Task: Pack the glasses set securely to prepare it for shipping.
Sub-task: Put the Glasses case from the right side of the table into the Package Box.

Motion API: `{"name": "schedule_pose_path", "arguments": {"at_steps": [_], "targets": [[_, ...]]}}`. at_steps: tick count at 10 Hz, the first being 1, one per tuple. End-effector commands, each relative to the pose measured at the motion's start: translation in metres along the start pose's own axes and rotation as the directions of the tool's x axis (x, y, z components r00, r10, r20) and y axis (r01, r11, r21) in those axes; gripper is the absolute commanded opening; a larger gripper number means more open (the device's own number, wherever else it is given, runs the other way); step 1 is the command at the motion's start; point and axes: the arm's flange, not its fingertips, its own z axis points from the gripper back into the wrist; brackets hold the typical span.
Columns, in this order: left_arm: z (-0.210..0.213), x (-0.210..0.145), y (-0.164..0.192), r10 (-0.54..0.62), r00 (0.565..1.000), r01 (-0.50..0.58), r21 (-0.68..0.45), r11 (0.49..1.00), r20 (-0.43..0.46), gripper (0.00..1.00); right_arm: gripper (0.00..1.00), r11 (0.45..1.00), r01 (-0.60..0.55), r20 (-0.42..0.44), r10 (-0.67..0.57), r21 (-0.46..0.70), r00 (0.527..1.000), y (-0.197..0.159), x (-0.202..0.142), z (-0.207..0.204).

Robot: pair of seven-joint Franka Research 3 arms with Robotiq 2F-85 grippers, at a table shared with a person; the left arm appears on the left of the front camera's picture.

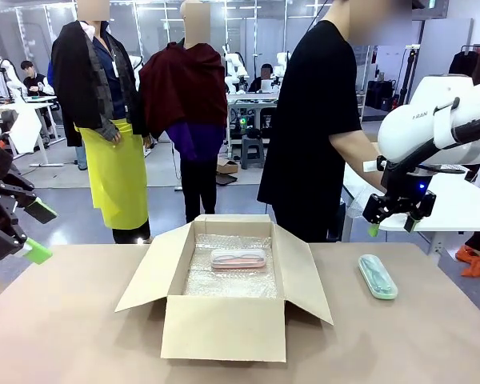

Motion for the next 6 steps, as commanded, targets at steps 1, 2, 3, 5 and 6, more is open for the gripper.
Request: {"name": "schedule_pose_path", "arguments": {"at_steps": [1,2,3,5,6], "targets": [[0.002,-0.001,0.000,-0.015,1.000,0.015,-0.006,1.000,0.007,1.00,1.00,0.999,0.033,-0.031,-0.032,0.020,0.999,-0.002,0.004,-0.012],[0.002,-0.001,0.000,-0.015,1.000,0.015,-0.006,1.000,0.007,1.00,1.00,0.998,0.065,-0.054,-0.063,0.028,0.997,-0.003,0.008,-0.024],[0.002,-0.001,0.000,-0.015,1.000,0.015,-0.006,1.000,0.007,1.00,1.00,0.995,0.101,-0.084,-0.098,0.026,0.992,-0.002,0.012,-0.037],[0.002,-0.001,0.000,-0.015,1.000,0.015,-0.006,1.000,0.007,1.00,1.00,0.986,0.169,-0.120,-0.166,0.012,0.979,-0.003,0.019,-0.071],[0.002,-0.001,0.000,-0.015,1.000,0.015,-0.006,1.000,0.007,1.00,1.00,0.980,0.201,-0.102,-0.201,-0.008,0.974,-0.008,0.022,-0.084]]}}
